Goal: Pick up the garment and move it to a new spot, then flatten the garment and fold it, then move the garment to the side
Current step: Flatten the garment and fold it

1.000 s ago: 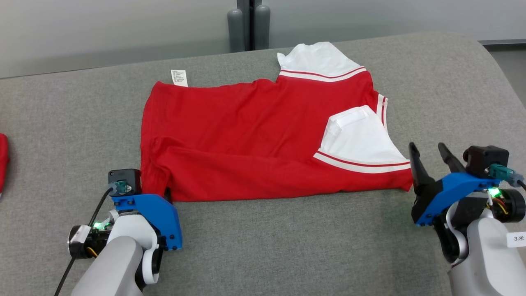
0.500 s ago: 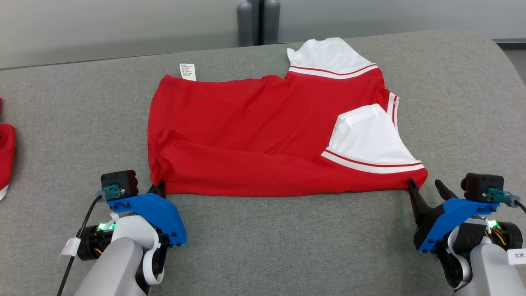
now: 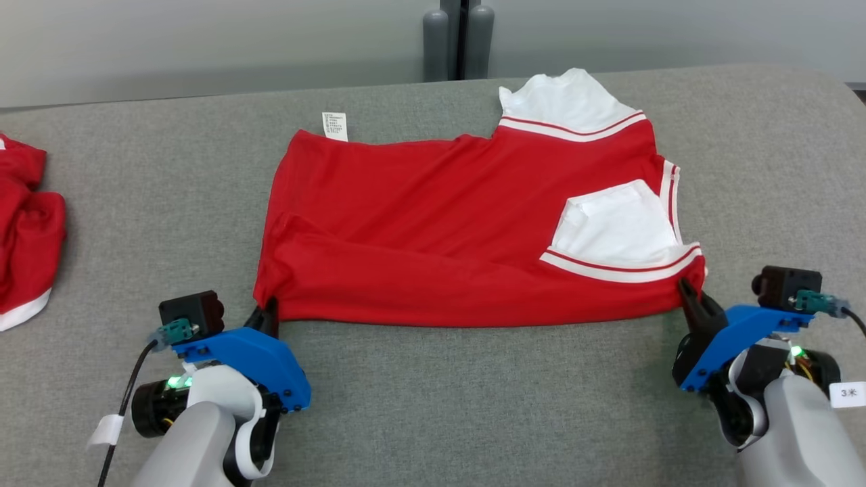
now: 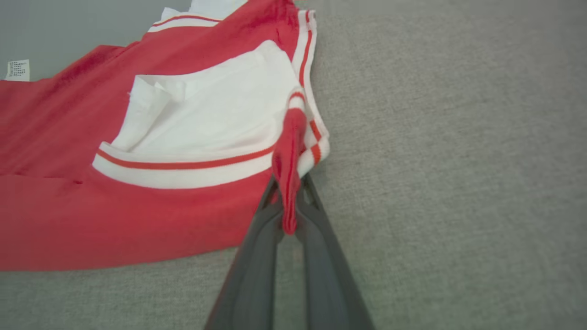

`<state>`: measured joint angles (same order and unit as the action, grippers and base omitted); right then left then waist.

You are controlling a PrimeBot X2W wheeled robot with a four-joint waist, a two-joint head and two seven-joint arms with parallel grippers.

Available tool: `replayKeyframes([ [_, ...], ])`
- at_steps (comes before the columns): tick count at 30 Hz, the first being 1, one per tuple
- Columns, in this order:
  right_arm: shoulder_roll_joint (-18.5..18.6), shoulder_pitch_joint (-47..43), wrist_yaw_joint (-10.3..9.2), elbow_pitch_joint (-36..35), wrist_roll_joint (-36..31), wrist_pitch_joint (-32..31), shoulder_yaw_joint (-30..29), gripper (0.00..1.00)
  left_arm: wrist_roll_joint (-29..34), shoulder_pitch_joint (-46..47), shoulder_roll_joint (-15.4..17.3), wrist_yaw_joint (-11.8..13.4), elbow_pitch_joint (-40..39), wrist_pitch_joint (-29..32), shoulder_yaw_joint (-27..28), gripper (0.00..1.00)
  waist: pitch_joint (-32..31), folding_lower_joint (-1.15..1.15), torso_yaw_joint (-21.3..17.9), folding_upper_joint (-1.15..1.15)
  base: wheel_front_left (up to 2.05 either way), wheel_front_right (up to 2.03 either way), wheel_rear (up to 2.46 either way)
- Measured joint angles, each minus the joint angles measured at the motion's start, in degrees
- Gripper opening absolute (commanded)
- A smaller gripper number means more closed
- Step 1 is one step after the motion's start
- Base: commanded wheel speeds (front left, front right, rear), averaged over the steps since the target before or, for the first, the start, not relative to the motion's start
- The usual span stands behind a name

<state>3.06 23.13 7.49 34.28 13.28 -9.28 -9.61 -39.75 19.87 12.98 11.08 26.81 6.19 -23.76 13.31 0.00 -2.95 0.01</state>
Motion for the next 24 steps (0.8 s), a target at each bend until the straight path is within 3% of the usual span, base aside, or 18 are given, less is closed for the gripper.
replayKeyframes([
  [5, 2.4, -0.5, 0.0, -3.6, 1.0, 0.7, 0.5, 0.0, 0.3, -1.5, 1.1, -0.4, -3.0, -1.3, 0.1, 0.0, -1.4, 0.0, 0.6, 0.0, 0.0, 0.0, 0.0],
  [11, 5.0, -8.9, 0.0, -13.5, 4.3, -1.7, 1.1, 0.0, -1.3, -7.7, 2.8, -1.5, -10.1, 0.6, -0.8, 0.0, -3.2, 0.0, 1.1, 0.0, 0.0, 0.0, 0.0],
  [18, 3.0, -22.7, 0.0, -24.4, 5.5, -5.4, -1.1, 0.0, -3.7, -17.7, 5.1, 0.5, -18.4, 4.1, -1.0, 0.0, -4.2, -0.01, 1.4, 0.0, 0.0, 0.0, 0.0],
  [23, 0.9, -26.6, 0.01, -26.3, 5.0, -6.1, -3.3, 0.0, -4.0, -21.1, 5.8, 2.2, -19.3, 4.8, -1.1, 0.0, -4.8, -0.01, 1.4, -0.01, 0.0, 0.0, 0.0],
  [24, 0.7, -26.9, 0.01, -26.3, 5.1, -6.3, -3.4, 0.0, -3.7, -21.2, 5.9, 2.7, -19.1, 4.8, -1.2, 0.05, -5.0, -0.01, 1.4, -0.01, 0.0, 0.0, 0.0],
])
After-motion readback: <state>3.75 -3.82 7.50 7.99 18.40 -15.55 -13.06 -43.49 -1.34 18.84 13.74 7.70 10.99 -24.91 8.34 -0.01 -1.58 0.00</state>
